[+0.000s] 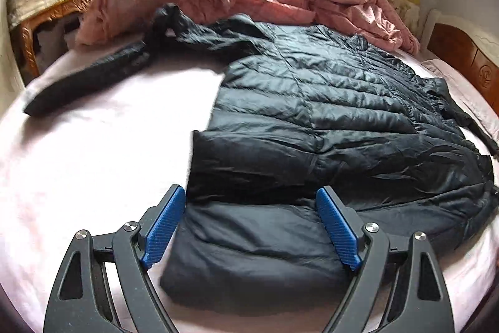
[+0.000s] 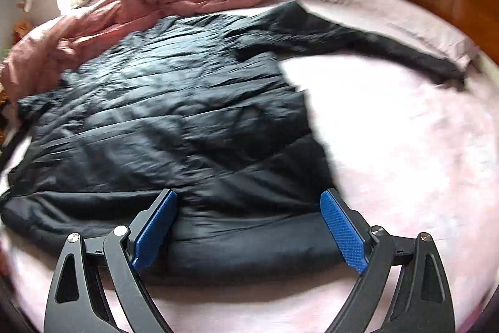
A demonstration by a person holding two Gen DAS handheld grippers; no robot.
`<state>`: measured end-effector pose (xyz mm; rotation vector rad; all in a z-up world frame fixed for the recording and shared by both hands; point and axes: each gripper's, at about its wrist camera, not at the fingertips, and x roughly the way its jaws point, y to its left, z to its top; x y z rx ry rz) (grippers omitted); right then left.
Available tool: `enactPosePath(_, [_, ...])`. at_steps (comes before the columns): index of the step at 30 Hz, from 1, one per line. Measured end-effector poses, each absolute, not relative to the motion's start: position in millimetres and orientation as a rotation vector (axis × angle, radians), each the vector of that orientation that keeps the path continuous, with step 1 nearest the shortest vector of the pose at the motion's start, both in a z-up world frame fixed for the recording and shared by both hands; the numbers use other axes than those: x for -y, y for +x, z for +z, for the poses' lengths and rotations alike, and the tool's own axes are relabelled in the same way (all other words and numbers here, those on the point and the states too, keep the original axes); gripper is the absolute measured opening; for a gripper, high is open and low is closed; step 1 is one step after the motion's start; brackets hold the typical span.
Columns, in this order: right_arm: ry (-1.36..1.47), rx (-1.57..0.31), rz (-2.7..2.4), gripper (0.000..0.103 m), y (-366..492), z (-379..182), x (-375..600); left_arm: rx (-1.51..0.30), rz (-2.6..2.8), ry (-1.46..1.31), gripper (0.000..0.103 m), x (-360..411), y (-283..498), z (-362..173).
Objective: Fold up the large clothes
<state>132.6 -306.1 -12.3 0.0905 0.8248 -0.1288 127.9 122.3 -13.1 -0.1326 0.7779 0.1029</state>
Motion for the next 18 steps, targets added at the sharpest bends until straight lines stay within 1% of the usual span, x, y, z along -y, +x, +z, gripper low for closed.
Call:
enactPosePath(1, [0.105, -0.807, -0.139, 0.094, 130, -10, 310, -0.753, 0.107, -0.137, 0.083, -124, 125, -9])
enactPosePath(4, [0.158, -0.755, -0.120, 0.094, 120, 1, 317, -0.656, 0.076, -0.153, 0.084, -127, 111, 7])
enactPosePath(6, [0.160, -0.706, -0.099, 0.094, 111, 10, 312, -0.573, 0.069, -0.118, 0.084, -122, 98, 19])
enactPosePath(9, [0.127, -0.628, -0.044, 0.094, 98, 25, 295, -0.505, 0.023, -0.046, 0.085, -108, 83, 31])
enactPosePath(10, [0.115, -0.611, -0.029, 0.094, 95, 28, 290, -0.491, 0.004, -0.028, 0.088, -103, 79, 33])
enactPosePath(11, [0.094, -0.588, -0.001, 0.095, 91, 31, 282, -0.482, -0.017, -0.013, 0.095, -98, 77, 35])
enactPosePath(13, [0.027, -0.561, 0.102, 0.103, 83, 31, 262, -0.467, -0.069, 0.016, 0.102, -85, 72, 34])
enactPosePath(18, [-0.101, -0.646, 0.272, 0.103, 77, 16, 218, -0.536, -0.226, 0.123, 0.102, -51, 69, 22])
